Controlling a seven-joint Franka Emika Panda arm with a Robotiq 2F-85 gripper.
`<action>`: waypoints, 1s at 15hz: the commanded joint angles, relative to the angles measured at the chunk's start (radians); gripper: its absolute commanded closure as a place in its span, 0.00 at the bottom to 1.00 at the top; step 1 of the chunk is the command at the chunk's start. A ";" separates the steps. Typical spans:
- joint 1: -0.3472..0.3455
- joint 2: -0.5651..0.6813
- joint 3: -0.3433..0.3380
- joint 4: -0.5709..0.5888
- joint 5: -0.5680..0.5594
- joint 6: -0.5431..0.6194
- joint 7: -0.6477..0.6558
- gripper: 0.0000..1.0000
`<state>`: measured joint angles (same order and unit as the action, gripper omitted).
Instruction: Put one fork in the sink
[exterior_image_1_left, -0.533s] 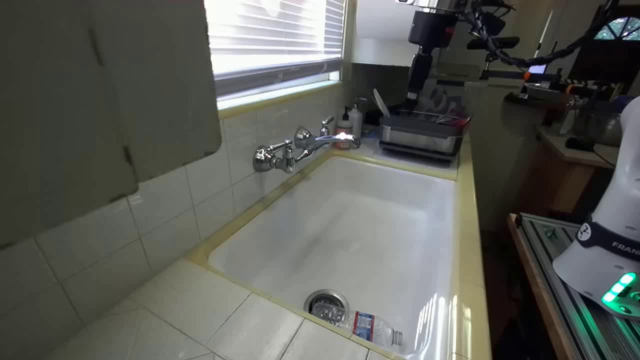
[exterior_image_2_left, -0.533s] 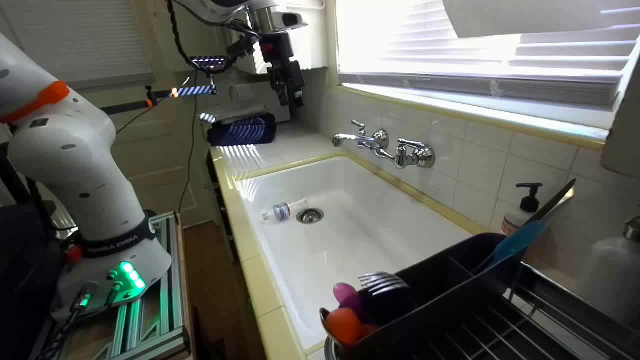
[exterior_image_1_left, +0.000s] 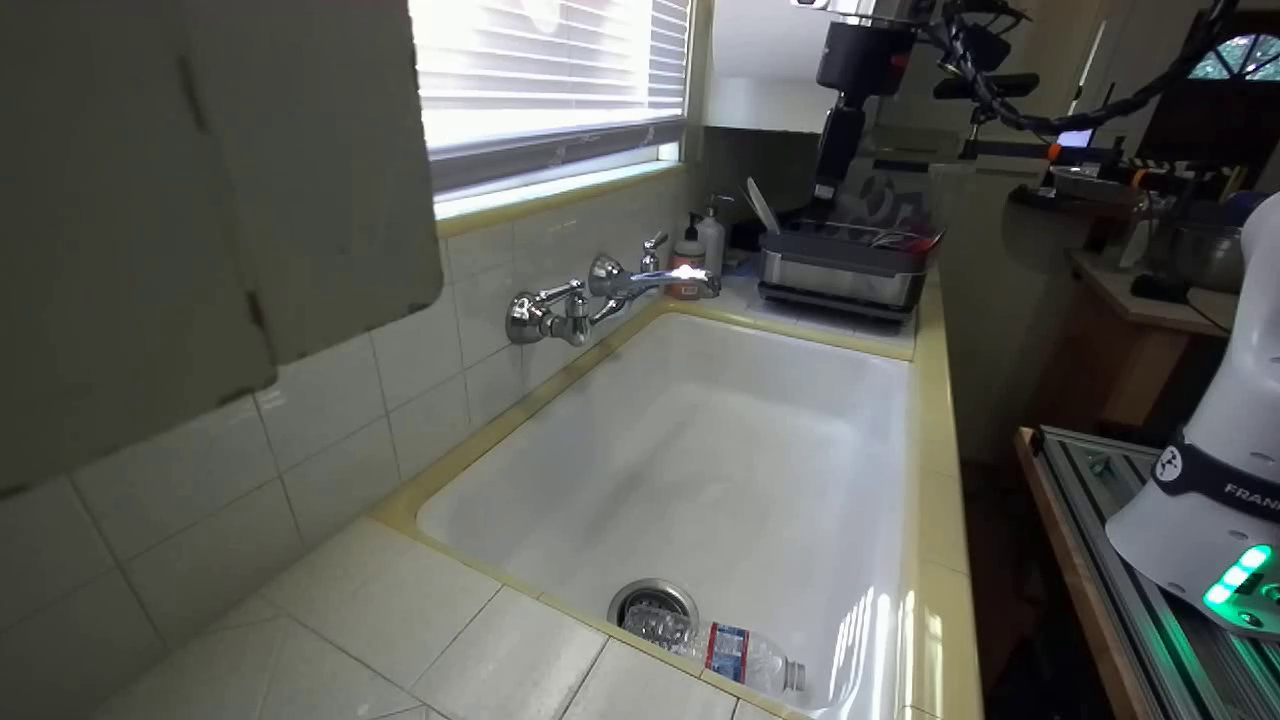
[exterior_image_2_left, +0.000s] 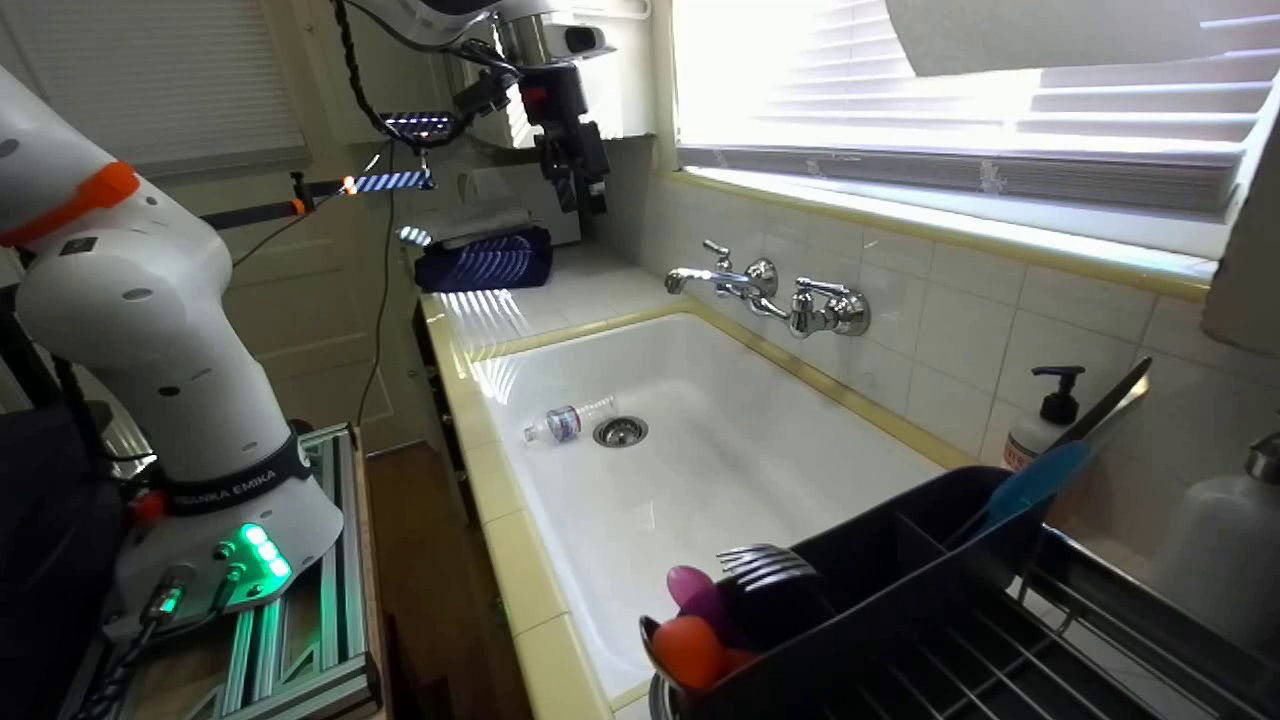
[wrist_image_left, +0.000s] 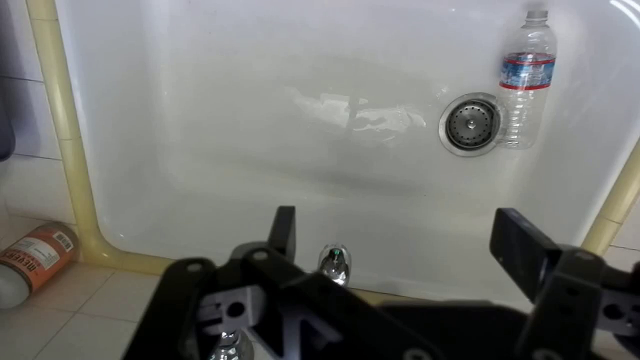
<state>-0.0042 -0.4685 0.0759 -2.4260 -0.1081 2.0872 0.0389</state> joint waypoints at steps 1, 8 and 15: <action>-0.037 0.020 -0.021 0.006 -0.032 0.010 0.060 0.00; -0.230 0.060 -0.155 0.007 -0.093 0.109 0.191 0.00; -0.313 0.093 -0.234 0.010 -0.122 0.155 0.181 0.00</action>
<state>-0.3238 -0.3757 -0.1521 -2.4182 -0.2283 2.2449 0.2181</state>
